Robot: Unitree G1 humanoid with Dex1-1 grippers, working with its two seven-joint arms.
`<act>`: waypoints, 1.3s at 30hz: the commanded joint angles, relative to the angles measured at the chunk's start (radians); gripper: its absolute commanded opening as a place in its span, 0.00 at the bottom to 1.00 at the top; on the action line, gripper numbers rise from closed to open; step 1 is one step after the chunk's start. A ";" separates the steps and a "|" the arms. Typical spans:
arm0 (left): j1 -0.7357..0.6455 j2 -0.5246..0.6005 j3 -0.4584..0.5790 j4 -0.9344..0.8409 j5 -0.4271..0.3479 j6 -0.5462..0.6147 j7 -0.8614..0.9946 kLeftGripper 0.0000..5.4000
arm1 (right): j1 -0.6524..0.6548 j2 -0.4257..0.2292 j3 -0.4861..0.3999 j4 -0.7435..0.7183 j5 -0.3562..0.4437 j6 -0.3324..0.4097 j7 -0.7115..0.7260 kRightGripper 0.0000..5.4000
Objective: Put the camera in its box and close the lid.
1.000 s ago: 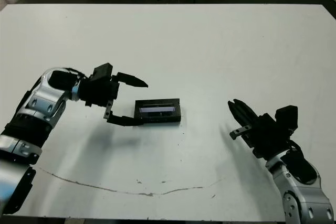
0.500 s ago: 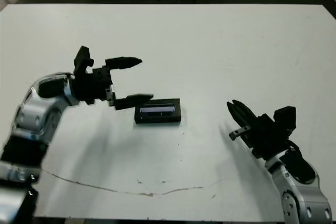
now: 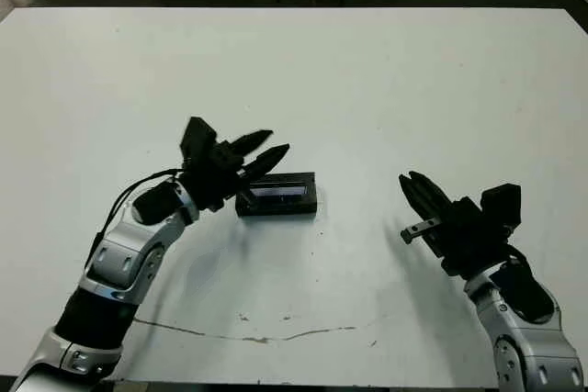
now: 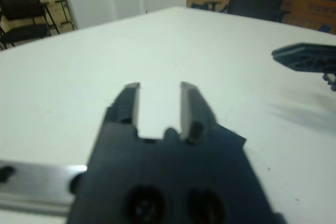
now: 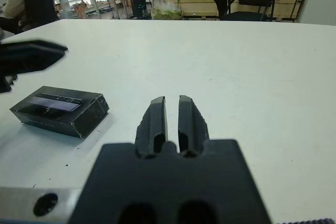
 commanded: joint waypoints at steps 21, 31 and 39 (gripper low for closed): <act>0.063 0.084 -0.126 0.018 0.134 0.211 0.029 0.00 | 0.010 -0.001 -0.006 0.043 0.013 -0.020 0.027 0.00; 0.038 0.088 -0.125 0.100 0.158 0.143 0.024 0.00 | 0.012 -0.008 -0.005 0.028 0.011 0.009 0.011 0.00; 0.047 0.078 -0.069 0.045 0.116 0.155 0.028 0.00 | 0.014 -0.001 -0.008 0.027 0.018 0.006 0.011 0.00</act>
